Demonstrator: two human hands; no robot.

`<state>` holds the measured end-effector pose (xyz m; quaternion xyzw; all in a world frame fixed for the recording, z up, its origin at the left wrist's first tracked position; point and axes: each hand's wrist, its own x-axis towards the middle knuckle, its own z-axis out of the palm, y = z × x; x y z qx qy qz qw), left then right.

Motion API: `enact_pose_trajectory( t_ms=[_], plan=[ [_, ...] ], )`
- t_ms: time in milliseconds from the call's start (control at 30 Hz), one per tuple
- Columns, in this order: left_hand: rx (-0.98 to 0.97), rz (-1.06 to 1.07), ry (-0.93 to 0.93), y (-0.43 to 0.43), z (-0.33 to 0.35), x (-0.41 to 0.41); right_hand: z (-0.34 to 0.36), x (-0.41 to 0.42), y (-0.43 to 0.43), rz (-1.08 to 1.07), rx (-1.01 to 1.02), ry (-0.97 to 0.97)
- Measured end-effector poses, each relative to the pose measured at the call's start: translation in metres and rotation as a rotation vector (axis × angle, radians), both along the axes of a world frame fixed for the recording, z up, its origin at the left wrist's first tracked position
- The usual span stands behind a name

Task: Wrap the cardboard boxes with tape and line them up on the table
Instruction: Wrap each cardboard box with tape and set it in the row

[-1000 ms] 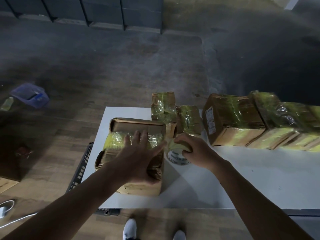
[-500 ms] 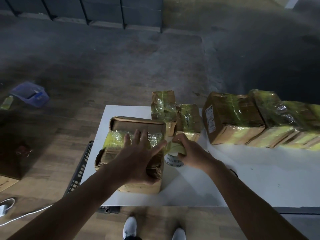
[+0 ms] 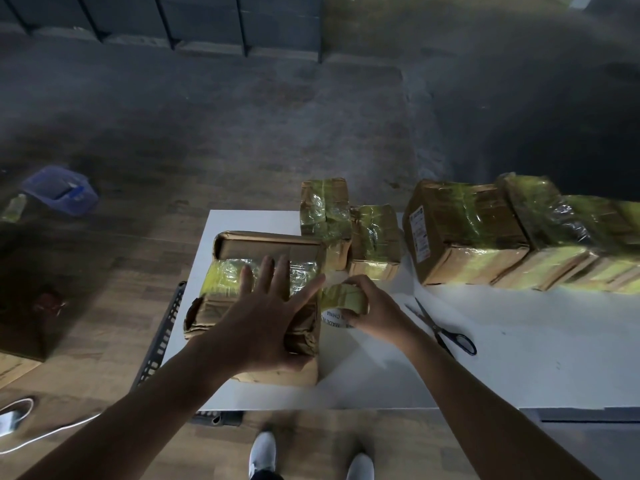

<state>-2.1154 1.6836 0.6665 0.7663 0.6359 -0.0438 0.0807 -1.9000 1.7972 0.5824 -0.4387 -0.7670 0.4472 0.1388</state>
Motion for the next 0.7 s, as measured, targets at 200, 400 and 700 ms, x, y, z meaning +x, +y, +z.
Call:
enact_pose_trajectory(
  t_ms=[200,400,700],
  plan=[
    [0.004,-0.038,0.060,0.005,0.003,0.009,-0.007,0.004,-0.007,0.074,0.141,-0.114],
    [-0.004,-0.043,0.066,0.010,0.005,0.011,0.009,0.001,0.006,0.132,0.303,-0.407],
    [-0.148,-0.056,0.140,0.013,0.024,0.012,-0.004,-0.027,-0.001,0.264,0.326,-0.507]
  ],
)
